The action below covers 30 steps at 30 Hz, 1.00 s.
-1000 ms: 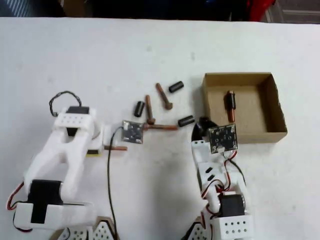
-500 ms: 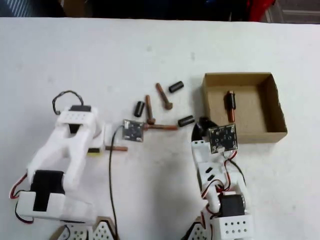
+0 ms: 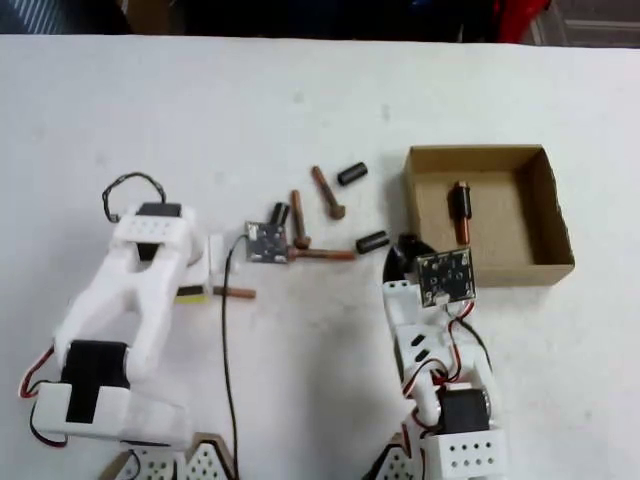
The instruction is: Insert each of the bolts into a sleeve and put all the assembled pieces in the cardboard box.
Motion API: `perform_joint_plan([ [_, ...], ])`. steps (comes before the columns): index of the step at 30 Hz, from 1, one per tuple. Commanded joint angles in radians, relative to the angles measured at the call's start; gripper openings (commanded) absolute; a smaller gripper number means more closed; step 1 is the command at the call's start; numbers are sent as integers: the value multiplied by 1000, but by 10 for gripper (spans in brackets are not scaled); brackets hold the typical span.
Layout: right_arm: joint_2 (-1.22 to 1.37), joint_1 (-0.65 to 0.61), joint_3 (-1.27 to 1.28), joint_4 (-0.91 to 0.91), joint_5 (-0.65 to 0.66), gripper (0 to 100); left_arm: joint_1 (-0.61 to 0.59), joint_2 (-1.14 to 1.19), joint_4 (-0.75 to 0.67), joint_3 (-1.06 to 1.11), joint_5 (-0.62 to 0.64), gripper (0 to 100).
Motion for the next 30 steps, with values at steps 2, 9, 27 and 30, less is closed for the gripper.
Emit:
perform_joint_plan([
  [2, -12, 12, 9, 4, 0, 17, -5, -2, 11, -84, 14, 117],
  [9, -12, 12, 9, 4, 0, 17, -5, -2, 11, -193, 190, 117],
  [27, -12, 5, 9, 22, 0, 17, 90, -2, 482, -606, 1138, 112],
  [30, -12, 5, 9, 24, 0, 17, 93, -2, 592, -678, 1274, 112],
])
